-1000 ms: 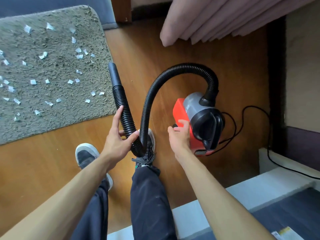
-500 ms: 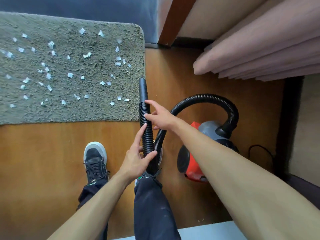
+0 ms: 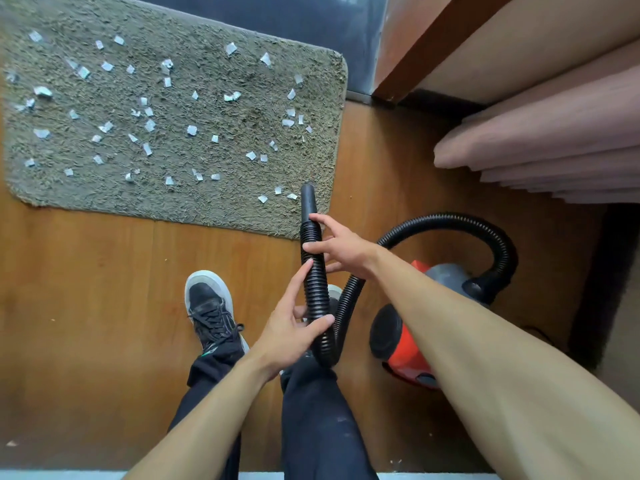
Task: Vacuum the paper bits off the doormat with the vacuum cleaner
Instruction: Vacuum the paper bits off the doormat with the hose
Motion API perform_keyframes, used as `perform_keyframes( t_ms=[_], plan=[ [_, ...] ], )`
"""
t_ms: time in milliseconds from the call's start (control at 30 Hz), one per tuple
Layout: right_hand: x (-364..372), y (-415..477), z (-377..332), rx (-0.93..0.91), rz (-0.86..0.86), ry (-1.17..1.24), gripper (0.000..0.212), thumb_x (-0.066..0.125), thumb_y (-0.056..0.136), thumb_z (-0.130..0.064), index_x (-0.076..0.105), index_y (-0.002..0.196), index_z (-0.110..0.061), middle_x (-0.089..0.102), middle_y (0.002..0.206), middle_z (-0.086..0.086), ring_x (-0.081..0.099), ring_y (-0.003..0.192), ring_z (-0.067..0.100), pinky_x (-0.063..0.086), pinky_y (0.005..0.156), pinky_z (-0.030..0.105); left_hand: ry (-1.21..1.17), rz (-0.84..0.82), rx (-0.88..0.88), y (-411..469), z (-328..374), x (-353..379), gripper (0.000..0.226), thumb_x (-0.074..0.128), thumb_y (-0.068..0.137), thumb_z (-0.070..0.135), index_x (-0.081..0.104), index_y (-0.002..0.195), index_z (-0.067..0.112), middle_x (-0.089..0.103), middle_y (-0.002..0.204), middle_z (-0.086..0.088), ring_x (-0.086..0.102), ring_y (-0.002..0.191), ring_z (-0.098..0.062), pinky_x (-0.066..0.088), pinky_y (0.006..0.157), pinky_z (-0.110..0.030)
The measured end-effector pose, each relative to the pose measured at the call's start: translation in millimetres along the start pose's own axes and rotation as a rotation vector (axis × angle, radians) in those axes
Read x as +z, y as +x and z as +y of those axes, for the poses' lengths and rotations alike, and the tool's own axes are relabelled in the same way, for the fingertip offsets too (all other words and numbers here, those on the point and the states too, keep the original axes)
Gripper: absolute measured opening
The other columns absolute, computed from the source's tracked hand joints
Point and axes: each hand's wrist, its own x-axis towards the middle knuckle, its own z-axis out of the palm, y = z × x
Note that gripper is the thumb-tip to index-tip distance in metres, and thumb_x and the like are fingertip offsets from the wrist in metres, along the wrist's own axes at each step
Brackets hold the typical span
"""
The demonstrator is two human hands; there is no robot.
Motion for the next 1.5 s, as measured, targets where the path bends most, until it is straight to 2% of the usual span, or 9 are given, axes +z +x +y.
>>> perform_keyframes(
  t_ms=[133, 333, 533, 600, 1000, 1100, 1200, 1367, 1500],
  plan=[
    [11, 9, 5, 0.018, -0.021, 0.016, 0.064, 0.064, 0.091, -0.011, 0.035, 0.144, -0.032, 0.060, 0.100, 0.001, 0.065, 0.066, 0.011, 0.057, 0.070, 0.035, -0.042, 0.009, -0.064, 0, -6, -11, 0.088, 0.068, 0.091, 0.004, 0.026, 0.143, 0.061, 0.072, 0.093, -0.011, 0.065, 0.083, -0.026, 0.057, 0.075, -0.050],
    [26, 23, 11, -0.008, 0.025, 0.021, 0.061, 0.064, 0.091, -0.013, 0.036, 0.144, -0.028, 0.057, 0.101, 0.000, 0.065, 0.076, 0.012, 0.058, 0.075, 0.037, -0.074, 0.016, -0.094, -1, -7, -22, 0.088, 0.069, 0.091, 0.006, 0.026, 0.143, 0.061, 0.070, 0.096, -0.013, 0.067, 0.082, -0.020, 0.057, 0.066, -0.037],
    [38, 39, 13, -0.005, 0.078, 0.032, 0.059, 0.065, 0.091, -0.013, 0.039, 0.142, -0.028, 0.056, 0.104, 0.003, 0.065, 0.083, 0.015, 0.059, 0.072, 0.037, -0.056, 0.064, -0.118, 1, -5, -36, 0.085, 0.069, 0.091, 0.008, 0.028, 0.144, 0.059, 0.074, 0.106, -0.013, 0.072, 0.097, -0.032, 0.056, 0.083, -0.060],
    [40, 43, 14, 0.000, 0.093, 0.033, 0.058, 0.065, 0.091, -0.013, 0.040, 0.141, -0.028, 0.055, 0.103, 0.004, 0.064, 0.084, 0.016, 0.059, 0.076, 0.039, -0.069, 0.058, -0.130, 2, -4, -40, 0.084, 0.069, 0.091, 0.007, 0.029, 0.143, 0.059, 0.074, 0.106, -0.014, 0.071, 0.099, -0.033, 0.056, 0.083, -0.060],
    [60, 56, 4, -0.016, 0.082, 0.045, 0.058, 0.065, 0.090, -0.011, 0.042, 0.140, -0.028, 0.056, 0.112, 0.009, 0.064, 0.084, 0.016, 0.055, 0.059, 0.027, -0.105, 0.067, -0.130, 1, 0, -62, 0.083, 0.069, 0.092, 0.010, 0.028, 0.140, 0.064, 0.074, 0.104, -0.011, 0.071, 0.100, -0.035, 0.054, 0.088, -0.061],
    [68, 62, -3, -0.020, 0.077, 0.036, 0.059, 0.066, 0.089, -0.011, 0.043, 0.140, -0.029, 0.056, 0.117, 0.013, 0.066, 0.085, 0.017, 0.055, 0.058, 0.026, -0.143, 0.067, -0.123, 1, 2, -70, 0.084, 0.067, 0.093, 0.008, 0.027, 0.143, 0.061, 0.074, 0.106, -0.013, 0.072, 0.097, -0.030, 0.059, 0.083, -0.052],
    [74, 66, -6, -0.021, 0.073, 0.044, 0.058, 0.067, 0.088, -0.011, 0.044, 0.139, -0.029, 0.058, 0.119, 0.014, 0.066, 0.085, 0.018, 0.055, 0.058, 0.027, -0.163, 0.064, -0.123, -1, 4, -77, 0.084, 0.067, 0.092, 0.006, 0.028, 0.143, 0.060, 0.072, 0.110, -0.015, 0.073, 0.097, -0.027, 0.060, 0.080, -0.046],
    [81, 62, -3, 0.006, 0.081, 0.040, 0.057, 0.067, 0.088, -0.012, 0.044, 0.138, -0.030, 0.061, 0.118, 0.013, 0.066, 0.086, 0.018, 0.057, 0.064, 0.031, -0.152, 0.042, -0.138, -9, 4, -86, 0.085, 0.068, 0.091, 0.007, 0.028, 0.143, 0.061, 0.072, 0.110, -0.015, 0.072, 0.101, -0.026, 0.058, 0.085, -0.052],
    [89, 60, -4, 0.033, 0.054, 0.032, 0.059, 0.067, 0.089, -0.011, 0.043, 0.140, -0.029, 0.060, 0.117, 0.012, 0.066, 0.088, 0.018, 0.057, 0.067, 0.032, -0.177, 0.055, -0.140, -17, 2, -87, 0.084, 0.067, 0.092, 0.006, 0.027, 0.144, 0.059, 0.073, 0.108, -0.014, 0.073, 0.097, -0.027, 0.061, 0.078, -0.046]
  ],
)
